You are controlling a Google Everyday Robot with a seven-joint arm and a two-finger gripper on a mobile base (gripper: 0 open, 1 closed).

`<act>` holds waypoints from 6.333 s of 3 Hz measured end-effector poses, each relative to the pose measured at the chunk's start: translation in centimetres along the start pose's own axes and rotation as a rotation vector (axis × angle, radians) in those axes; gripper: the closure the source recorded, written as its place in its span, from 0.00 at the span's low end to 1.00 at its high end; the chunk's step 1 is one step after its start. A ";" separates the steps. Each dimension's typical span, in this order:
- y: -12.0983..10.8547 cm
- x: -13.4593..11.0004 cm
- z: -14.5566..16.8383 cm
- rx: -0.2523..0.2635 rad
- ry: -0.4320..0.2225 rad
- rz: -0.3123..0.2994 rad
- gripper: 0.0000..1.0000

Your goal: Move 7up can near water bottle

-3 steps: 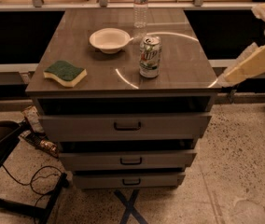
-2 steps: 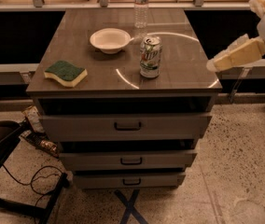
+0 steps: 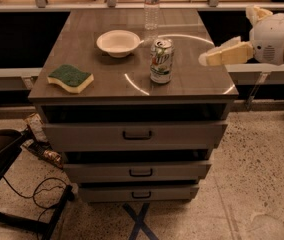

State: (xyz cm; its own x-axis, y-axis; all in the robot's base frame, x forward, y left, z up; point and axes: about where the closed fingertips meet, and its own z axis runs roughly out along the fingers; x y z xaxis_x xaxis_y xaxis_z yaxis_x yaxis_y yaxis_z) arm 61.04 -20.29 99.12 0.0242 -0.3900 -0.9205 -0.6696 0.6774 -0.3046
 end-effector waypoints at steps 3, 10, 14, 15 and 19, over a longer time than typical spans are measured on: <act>3.4 3.0 8.4 -0.167 -0.192 0.151 0.00; 6.0 2.1 13.9 -0.271 -0.301 0.172 0.65; 4.8 -0.5 13.1 -0.249 -0.288 0.169 1.00; 0.8 -5.4 11.5 -0.174 -0.261 0.137 1.00; -18.5 -14.2 13.6 0.271 -0.268 0.080 1.00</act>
Offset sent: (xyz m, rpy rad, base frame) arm 0.0422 0.0732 -0.0733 0.2668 0.0769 0.2181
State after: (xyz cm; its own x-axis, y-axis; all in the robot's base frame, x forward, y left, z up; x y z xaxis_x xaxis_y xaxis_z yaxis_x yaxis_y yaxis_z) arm 83.17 -18.83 114.49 0.1966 -0.1772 -0.9643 -0.4577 0.8532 -0.2501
